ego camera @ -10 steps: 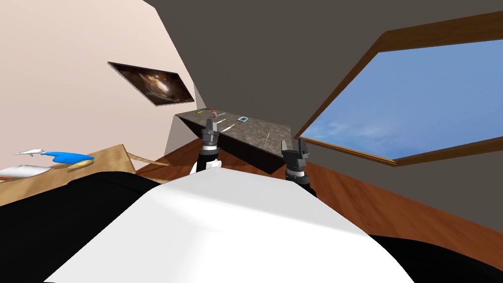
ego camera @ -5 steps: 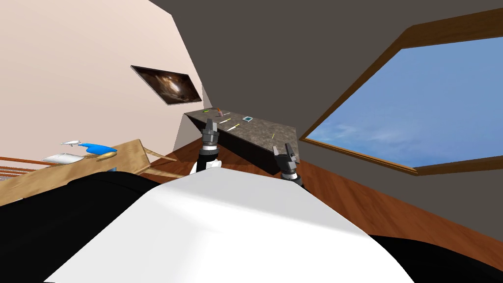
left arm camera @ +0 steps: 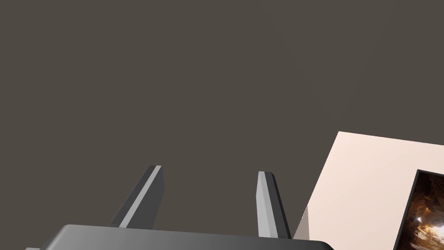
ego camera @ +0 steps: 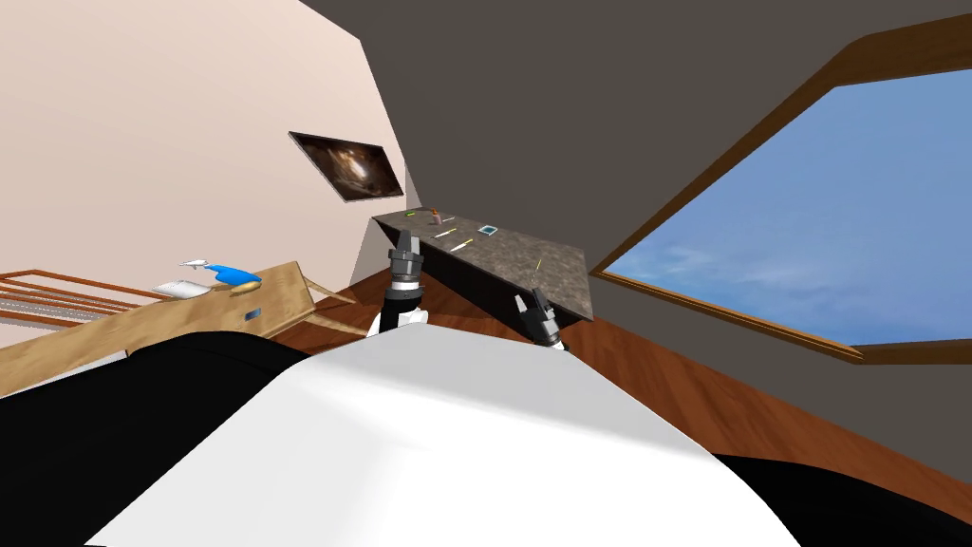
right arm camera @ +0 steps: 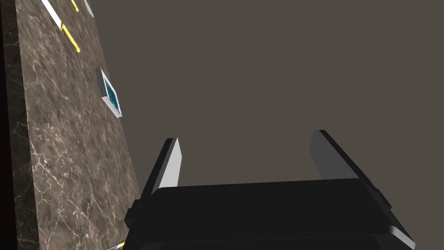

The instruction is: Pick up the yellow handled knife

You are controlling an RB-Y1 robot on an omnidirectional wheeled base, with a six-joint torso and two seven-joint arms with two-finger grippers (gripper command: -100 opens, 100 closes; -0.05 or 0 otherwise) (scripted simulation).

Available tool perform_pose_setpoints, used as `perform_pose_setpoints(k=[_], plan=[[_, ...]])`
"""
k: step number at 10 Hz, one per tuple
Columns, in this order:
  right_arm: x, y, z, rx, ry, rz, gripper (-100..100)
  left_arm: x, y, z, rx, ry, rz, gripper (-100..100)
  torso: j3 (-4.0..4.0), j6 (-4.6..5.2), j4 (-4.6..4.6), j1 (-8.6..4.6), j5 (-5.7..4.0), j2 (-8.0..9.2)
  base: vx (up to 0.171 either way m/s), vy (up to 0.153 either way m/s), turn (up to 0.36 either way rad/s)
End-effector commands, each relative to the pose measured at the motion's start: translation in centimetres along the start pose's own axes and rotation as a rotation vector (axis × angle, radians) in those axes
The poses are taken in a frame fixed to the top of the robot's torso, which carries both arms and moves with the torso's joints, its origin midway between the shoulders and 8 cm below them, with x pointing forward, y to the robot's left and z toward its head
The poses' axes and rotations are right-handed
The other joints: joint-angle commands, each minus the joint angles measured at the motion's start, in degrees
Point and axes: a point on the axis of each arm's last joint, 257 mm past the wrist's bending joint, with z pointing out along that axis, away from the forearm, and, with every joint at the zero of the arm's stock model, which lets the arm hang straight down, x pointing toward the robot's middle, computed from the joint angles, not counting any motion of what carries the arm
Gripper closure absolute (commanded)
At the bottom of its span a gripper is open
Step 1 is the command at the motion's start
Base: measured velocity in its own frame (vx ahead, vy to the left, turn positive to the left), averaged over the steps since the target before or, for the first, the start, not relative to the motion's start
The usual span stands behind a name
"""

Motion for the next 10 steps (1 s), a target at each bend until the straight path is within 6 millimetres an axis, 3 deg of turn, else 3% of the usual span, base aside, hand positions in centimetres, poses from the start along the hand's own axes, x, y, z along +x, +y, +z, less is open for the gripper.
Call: perform_pose_setpoints(k=[1,2,3,4,5,7,8,10], plan=[[0.5,-1.5,-1.1,0.051,0.027,0.022,-100,0.0,0.0,0.0,0.0,0.0,0.0,0,0.0,0.0,0.0,0.0,0.0,0.0,-0.026,0.089,0.092],[0.5,-1.6,-1.2,0.056,0.033,0.019,-100,0.0,0.0,0.0,0.0,0.0,0.0,0,0.01,0.04,0.0,-0.03,0.01,0.01,-0.006,0.033,-0.015],[1.6,-3.8,-2.5,0.129,0.053,0.074,-100,0.0,0.0,0.0,0.0,0.0,0.0,0,-0.02,0.04,0.0,-0.2,-0.03,-0.04,-0.024,0.087,0.196],[1.9,-4.1,-3.0,0.151,0.076,0.067,-100,0.0,0.0,0.0,0.0,0.0,0.0,0,0.0,0.0,0.0,-0.06,-0.01,-0.01,-0.026,0.084,0.131],[2.5,-6.1,-4.4,0.221,0.085,0.113,-100,0.0,0.0,0.0,0.0,0.0,0.0,0,0.01,0.04,0.01,-0.06,0.0,0.02,-0.022,0.13,0.169],[3.1,-6.6,-5.4,0.255,0.118,0.113,-100,0.0,0.0,0.0,0.0,0.0,0.0,0,0.0,0.04,0.0,0.1,0.04,0.0,-0.01,0.088,0.061],[4.0,-8.7,-7.3,0.336,0.13,0.163,-100,0.0,0.0,0.0,0.0,0.0,0.0,0,-0.01,0.05,0.0,-0.12,0.0,-0.03,-0.021,0.093,0.266],[4.2,-9.1,-8.2,0.366,0.156,0.155,-100,0.0,0.0,0.0,0.0,0.0,0.0,0,0.0,0.05,0.0,-0.05,0.01,-0.01,-0.008,0.062,0.033]])
